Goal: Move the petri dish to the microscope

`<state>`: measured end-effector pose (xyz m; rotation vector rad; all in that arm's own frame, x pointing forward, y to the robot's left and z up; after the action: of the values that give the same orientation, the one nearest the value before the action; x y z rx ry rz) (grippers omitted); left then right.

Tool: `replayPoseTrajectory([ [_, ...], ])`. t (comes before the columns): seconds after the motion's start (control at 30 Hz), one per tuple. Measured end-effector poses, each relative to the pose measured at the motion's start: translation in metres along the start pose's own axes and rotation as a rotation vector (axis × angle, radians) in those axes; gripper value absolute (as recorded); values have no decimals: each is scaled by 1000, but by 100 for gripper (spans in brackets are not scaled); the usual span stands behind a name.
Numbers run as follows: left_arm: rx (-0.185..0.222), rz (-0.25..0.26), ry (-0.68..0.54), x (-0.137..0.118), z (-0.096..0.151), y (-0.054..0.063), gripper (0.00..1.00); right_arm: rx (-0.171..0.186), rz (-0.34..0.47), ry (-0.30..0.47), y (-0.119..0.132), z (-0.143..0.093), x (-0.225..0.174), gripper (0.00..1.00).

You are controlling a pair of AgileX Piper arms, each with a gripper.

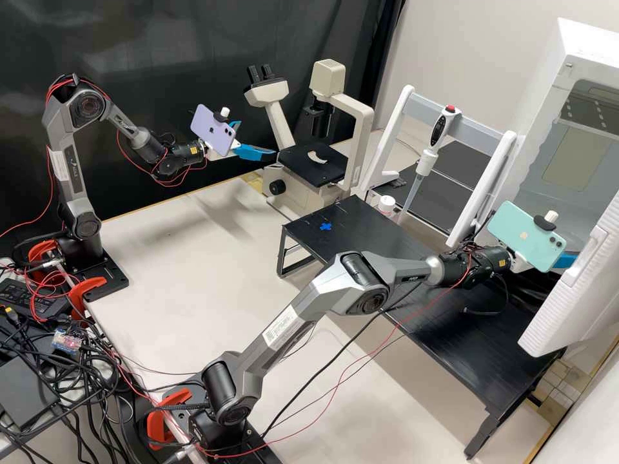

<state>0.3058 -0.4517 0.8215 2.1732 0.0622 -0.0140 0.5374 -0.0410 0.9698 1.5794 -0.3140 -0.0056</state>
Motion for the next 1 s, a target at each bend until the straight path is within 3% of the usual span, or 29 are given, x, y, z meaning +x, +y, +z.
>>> replayPoseTrajectory([
  [0.3, 0, 0, 0, 0, 0, 0, 100, -14, 43, 13, 21, 9, -30, 0],
  [0.43, 0, 0, 0, 0, 0, 0, 100, 6, 60, 4, 31, 18, -50, 0],
  [0.63, 0, 0, 0, 0, 0, 0, 100, 29, 120, 55, 45, 22, -88, 0],
  [0.83, 0, 0, 0, 0, 0, 0, 100, 43, 141, 124, 42, 19, -130, 0],
  [1.0, 0, 0, 0, 0, 0, 0, 100, 56, 110, 155, 28, 22, -164, 0],
])
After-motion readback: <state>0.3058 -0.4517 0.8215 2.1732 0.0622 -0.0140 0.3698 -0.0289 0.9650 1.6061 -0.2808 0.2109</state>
